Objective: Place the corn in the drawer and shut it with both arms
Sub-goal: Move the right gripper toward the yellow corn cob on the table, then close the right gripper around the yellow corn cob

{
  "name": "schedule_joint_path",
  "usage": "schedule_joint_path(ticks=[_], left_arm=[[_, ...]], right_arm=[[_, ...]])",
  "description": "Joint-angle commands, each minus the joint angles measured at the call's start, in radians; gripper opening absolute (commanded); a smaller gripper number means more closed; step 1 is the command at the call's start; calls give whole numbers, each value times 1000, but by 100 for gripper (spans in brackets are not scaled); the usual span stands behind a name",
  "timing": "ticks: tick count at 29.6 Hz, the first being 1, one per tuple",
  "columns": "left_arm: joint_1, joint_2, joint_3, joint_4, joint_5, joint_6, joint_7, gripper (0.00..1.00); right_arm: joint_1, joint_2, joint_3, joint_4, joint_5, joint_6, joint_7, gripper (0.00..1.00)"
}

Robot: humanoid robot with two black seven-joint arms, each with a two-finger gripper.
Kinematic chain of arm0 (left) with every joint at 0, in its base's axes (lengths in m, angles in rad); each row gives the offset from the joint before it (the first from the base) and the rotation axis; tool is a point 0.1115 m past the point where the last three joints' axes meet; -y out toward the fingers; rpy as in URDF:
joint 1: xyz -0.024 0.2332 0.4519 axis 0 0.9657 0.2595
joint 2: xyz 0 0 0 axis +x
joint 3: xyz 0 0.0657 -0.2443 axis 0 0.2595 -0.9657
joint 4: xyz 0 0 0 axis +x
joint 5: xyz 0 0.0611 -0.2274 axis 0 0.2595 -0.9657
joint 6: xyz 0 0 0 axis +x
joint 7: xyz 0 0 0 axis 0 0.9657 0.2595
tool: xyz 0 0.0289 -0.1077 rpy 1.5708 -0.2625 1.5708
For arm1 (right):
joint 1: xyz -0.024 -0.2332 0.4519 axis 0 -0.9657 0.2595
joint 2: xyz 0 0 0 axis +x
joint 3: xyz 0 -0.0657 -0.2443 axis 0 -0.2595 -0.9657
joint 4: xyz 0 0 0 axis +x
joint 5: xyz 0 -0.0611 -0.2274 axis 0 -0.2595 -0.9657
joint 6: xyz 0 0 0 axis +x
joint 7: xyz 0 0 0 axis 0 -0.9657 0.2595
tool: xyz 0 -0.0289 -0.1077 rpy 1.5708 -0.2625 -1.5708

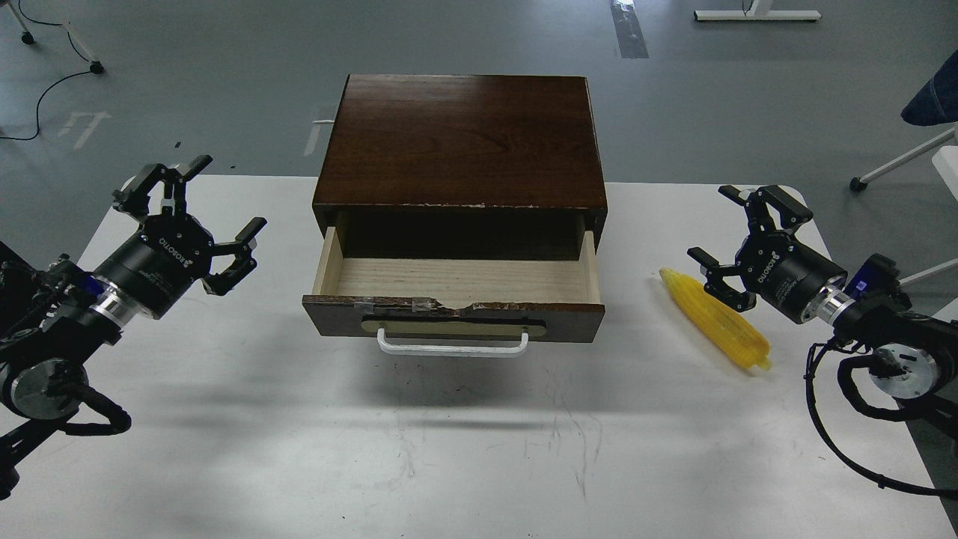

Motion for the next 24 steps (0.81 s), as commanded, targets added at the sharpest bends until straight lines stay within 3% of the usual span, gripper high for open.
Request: schedule_joint_path(ticks=[1, 7, 12, 19, 24], left_arm=[[-3, 1, -4, 1, 0, 0, 0, 100], [-3, 1, 0, -1, 1, 0, 0, 100], [-3, 1, 0, -4, 3, 0, 0, 100], [-3, 3, 0, -7, 3, 0, 0, 100], [-3, 3, -1, -7, 3, 0, 0, 100]], right_arm=[[75, -66, -4, -1, -325, 0, 0, 100], [128, -127, -11, -7, -812, -10, 0, 100], [122, -120, -54, -10, -1112, -122, 0, 100], [156, -17, -249, -82, -1163, -242, 0, 100], [167, 21, -292, -91, -1162, -265, 0, 99]])
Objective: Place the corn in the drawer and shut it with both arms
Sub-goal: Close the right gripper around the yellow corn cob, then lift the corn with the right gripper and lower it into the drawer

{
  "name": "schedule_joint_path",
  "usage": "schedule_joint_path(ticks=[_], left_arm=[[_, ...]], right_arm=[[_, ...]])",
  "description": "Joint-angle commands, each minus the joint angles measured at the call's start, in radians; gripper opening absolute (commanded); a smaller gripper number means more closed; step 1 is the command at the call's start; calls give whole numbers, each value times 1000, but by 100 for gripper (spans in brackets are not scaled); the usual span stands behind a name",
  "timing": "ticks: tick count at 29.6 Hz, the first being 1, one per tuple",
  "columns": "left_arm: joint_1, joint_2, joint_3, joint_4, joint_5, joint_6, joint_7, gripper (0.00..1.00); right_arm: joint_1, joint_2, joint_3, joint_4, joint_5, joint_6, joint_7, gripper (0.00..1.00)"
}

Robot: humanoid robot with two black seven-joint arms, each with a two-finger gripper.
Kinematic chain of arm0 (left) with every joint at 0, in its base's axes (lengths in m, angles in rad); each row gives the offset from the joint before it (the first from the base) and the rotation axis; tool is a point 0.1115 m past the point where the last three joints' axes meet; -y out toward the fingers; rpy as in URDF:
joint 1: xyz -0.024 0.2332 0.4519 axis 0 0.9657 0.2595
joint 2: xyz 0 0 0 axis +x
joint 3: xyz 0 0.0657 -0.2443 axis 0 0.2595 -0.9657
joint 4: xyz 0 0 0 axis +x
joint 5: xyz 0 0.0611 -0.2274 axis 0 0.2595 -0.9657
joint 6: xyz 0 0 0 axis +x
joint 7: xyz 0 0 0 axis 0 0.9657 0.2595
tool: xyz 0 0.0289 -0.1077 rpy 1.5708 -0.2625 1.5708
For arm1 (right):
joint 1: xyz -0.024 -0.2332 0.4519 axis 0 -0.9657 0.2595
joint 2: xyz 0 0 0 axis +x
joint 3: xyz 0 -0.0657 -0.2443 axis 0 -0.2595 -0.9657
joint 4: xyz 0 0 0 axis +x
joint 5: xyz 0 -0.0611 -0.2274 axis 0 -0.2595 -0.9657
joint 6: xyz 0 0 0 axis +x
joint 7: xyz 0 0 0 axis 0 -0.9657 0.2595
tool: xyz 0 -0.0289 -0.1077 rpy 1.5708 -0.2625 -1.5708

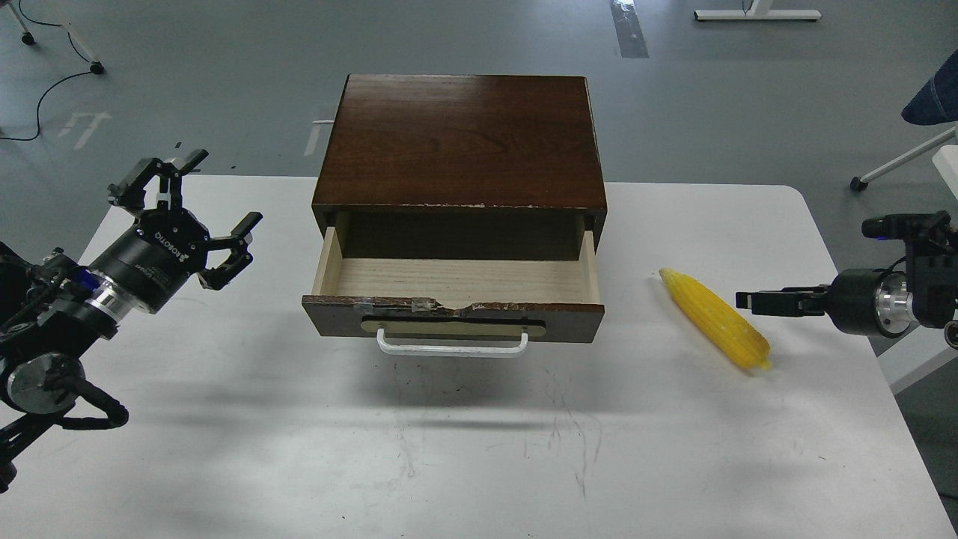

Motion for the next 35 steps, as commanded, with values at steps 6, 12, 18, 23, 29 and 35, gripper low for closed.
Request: schedule_joint_path(ticks=[6, 12, 18, 23, 29, 35], left_arm=[[0, 2, -2, -2, 0, 0, 0, 100], [0, 4, -2, -2, 0, 0, 0, 100], [2, 2, 0, -2, 0, 0, 0, 100], [2, 2, 0, -2, 0, 0, 0, 100], [3, 7, -2, -5, 3, 0, 0, 100], [2, 10, -3, -6, 3, 0, 0, 100]], right_arm=[[2, 51, -31, -2, 1, -12, 0, 96], [2, 59, -59, -1, 1, -12, 0, 64], [6, 59, -83, 2, 1, -12, 0, 27], [25, 51, -80, 16, 10, -12, 0, 9], [209, -16, -72, 123, 96, 1, 0, 8], [560, -36, -85, 238, 268, 144, 0, 9]])
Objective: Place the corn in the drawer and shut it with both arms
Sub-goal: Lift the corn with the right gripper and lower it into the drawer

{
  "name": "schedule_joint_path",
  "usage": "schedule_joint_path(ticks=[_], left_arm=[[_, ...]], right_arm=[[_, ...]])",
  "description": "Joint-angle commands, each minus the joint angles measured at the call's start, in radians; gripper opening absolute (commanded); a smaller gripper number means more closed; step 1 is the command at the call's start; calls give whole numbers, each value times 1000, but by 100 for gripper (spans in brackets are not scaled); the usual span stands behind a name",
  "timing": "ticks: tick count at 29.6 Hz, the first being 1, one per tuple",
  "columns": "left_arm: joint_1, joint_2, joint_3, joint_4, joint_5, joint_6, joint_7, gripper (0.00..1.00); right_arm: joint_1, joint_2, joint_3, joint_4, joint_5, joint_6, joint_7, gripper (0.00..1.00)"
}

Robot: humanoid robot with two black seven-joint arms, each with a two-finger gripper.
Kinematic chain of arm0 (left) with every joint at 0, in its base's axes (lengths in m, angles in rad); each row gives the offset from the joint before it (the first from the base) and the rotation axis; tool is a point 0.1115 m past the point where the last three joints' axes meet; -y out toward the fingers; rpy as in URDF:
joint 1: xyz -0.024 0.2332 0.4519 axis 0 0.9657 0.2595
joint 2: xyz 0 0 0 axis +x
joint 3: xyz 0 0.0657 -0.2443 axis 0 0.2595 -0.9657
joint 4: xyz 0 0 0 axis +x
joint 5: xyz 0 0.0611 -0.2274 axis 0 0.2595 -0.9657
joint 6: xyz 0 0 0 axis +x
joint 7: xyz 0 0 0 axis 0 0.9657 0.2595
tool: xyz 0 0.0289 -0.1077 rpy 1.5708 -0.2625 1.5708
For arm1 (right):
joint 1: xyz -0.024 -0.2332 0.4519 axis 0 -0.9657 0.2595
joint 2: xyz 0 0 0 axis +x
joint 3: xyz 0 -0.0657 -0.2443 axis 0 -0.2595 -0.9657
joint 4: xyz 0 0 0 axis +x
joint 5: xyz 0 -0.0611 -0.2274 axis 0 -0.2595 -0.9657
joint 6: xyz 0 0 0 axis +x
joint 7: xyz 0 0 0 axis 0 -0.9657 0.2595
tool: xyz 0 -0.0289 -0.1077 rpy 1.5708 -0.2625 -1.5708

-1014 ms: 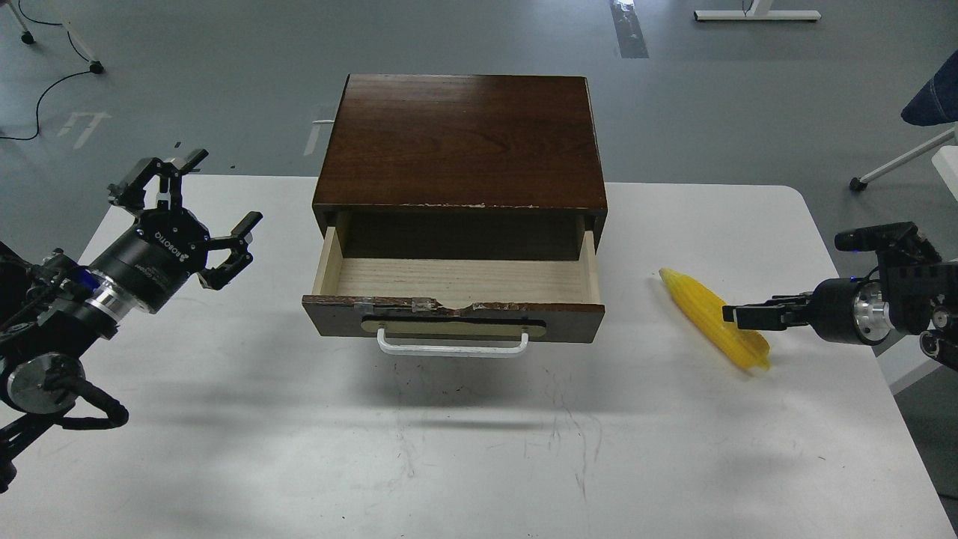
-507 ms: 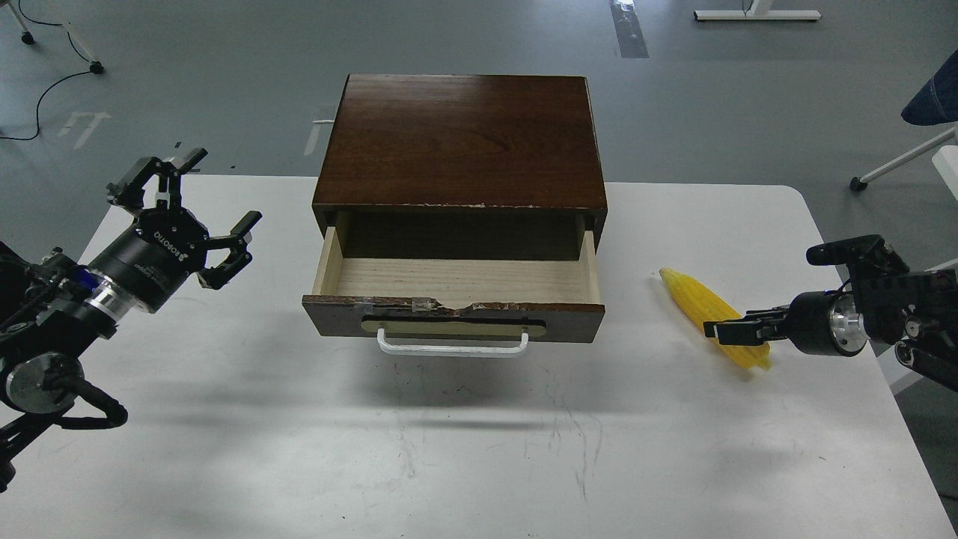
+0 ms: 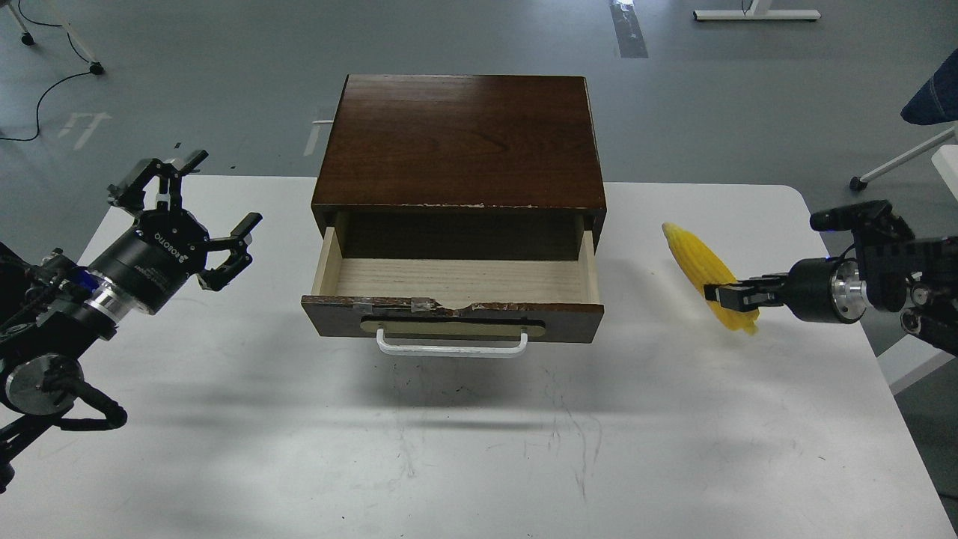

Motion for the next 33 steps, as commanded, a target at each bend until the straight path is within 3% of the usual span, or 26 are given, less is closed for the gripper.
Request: schedule_joint_path(ticks=[1, 5, 15, 22, 33], left_arm=[[-1, 1, -2, 0, 0, 0, 0, 100], [-2, 3, -5, 0, 0, 0, 0, 100], [2, 30, -7, -5, 0, 0, 0, 100], [1, 33, -8, -5, 0, 0, 0, 100], [2, 33, -8, -5, 0, 0, 0, 100]], right_arm=[[169, -3, -2, 48, 57, 88, 0, 9], [351, 107, -24, 88, 78, 174, 0, 9], [519, 478, -234, 152, 42, 162, 0, 9], [525, 645, -381, 142, -135, 1, 0, 9], [513, 745, -493, 76, -152, -101, 0, 14]])
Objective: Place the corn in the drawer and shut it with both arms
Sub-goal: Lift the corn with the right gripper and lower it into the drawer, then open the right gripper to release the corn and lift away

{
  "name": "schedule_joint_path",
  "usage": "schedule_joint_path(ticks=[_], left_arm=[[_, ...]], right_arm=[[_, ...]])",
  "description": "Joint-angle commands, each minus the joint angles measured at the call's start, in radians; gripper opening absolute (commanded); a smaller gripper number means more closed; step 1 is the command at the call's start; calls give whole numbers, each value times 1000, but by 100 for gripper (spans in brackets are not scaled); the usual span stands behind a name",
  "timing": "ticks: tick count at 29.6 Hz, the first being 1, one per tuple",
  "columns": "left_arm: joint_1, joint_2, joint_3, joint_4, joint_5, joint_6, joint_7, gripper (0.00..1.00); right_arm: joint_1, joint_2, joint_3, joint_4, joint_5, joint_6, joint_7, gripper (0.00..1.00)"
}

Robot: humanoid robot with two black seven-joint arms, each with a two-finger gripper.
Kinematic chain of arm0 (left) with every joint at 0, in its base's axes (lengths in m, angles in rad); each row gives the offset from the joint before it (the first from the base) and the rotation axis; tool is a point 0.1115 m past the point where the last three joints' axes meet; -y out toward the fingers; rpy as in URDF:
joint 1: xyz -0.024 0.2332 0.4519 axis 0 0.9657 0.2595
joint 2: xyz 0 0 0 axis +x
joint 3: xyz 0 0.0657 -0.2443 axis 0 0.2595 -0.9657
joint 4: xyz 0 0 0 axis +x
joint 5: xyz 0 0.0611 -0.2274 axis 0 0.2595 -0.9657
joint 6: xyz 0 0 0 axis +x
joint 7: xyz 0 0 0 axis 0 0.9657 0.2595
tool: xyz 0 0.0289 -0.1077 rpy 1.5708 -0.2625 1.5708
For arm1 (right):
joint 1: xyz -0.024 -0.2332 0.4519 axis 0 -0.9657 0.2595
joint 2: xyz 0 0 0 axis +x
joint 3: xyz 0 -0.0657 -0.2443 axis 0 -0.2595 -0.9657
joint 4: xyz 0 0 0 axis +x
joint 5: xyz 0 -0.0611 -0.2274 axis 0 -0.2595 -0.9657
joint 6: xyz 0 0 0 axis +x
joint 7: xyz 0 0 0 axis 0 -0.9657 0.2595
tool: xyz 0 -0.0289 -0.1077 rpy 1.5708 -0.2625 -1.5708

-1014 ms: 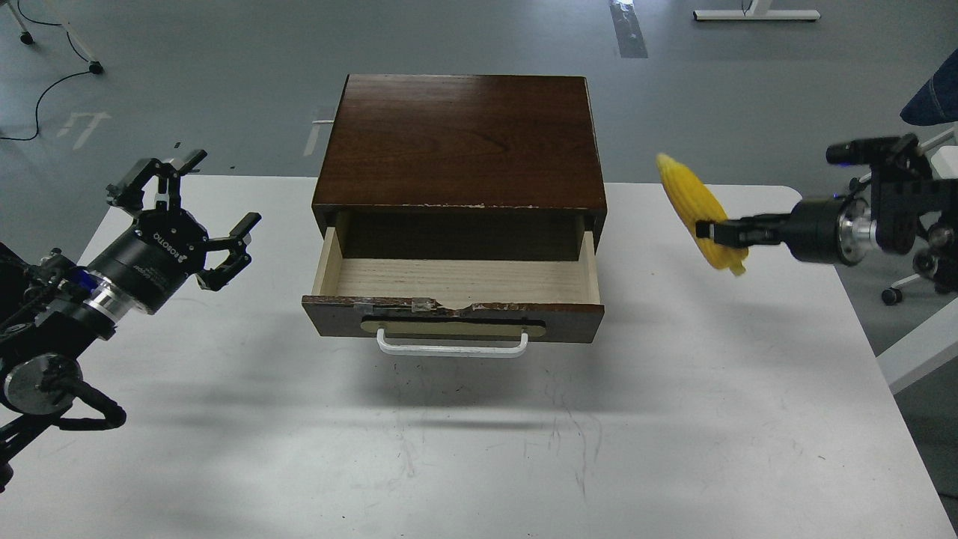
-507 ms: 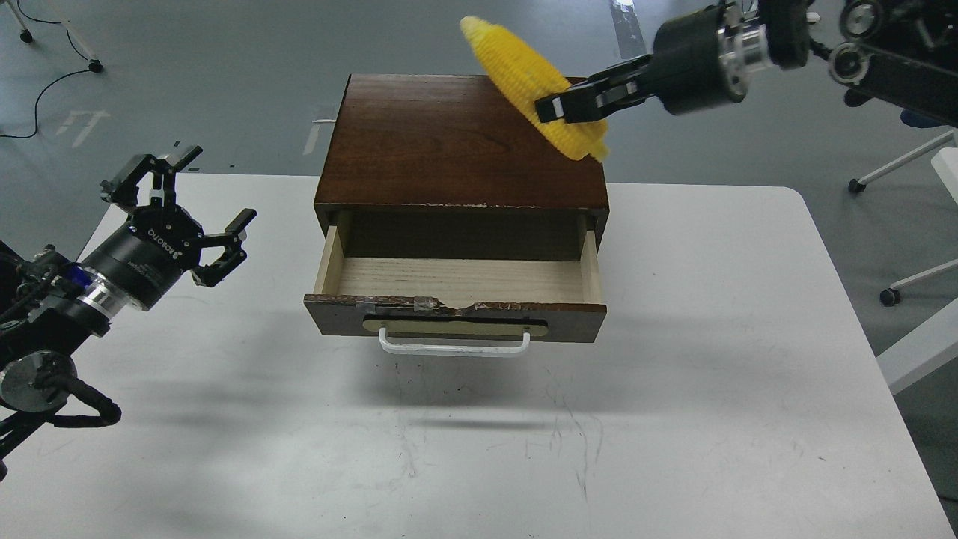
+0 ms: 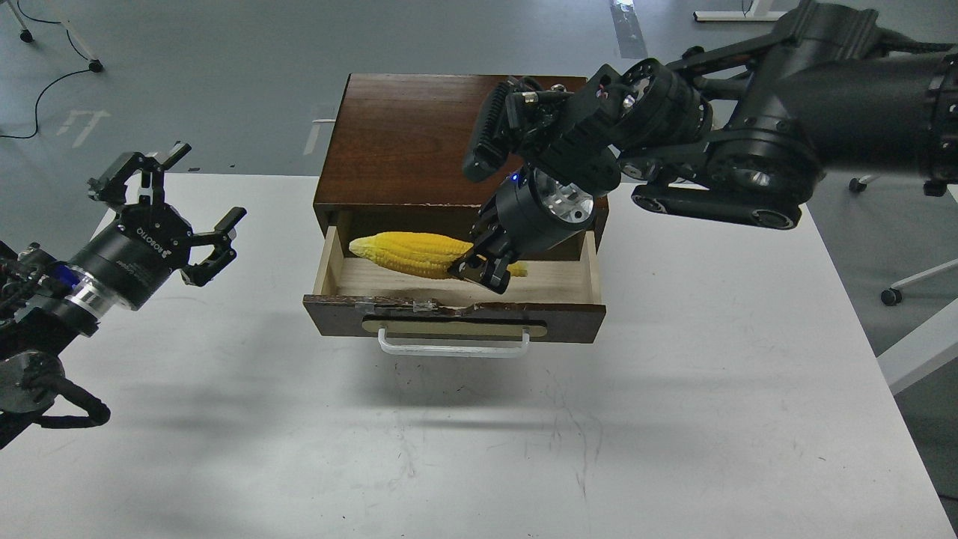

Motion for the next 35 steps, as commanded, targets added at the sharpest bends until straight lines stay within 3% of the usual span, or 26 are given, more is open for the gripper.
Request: schedule_joint_path(ticks=[1, 4, 5, 6, 7, 14, 24, 31, 35], left_arm=[[0, 0, 0, 0, 0, 0, 0, 100], [0, 0, 0, 0, 0, 0, 0, 100], [0, 0, 0, 0, 0, 0, 0, 100], [0, 0, 0, 0, 0, 0, 0, 100], [0, 0, 0, 0, 0, 0, 0, 100], [0, 0, 0, 0, 0, 0, 0, 100], [0, 0, -1, 0, 0, 0, 0, 100], [0, -2, 0, 0, 0, 0, 0, 100], [0, -8, 0, 0, 0, 0, 0, 100]], right_arm=[[-6, 13, -23, -13, 0, -29, 0, 14], [-9, 13, -28, -15, 0, -29, 0, 27], [-9, 12, -29, -13, 2, -30, 0, 40], [-9, 12, -29, -13, 2, -30, 0, 44], [-11, 12, -29, -13, 3, -30, 0, 55], [-11, 5, -28, -15, 11, -30, 0, 83], [8, -70, -2, 3, 83, -36, 0, 95], [17, -310, 188, 5, 410, -32, 0, 98], [-66, -438, 257, -1, 615, -33, 0, 98]])
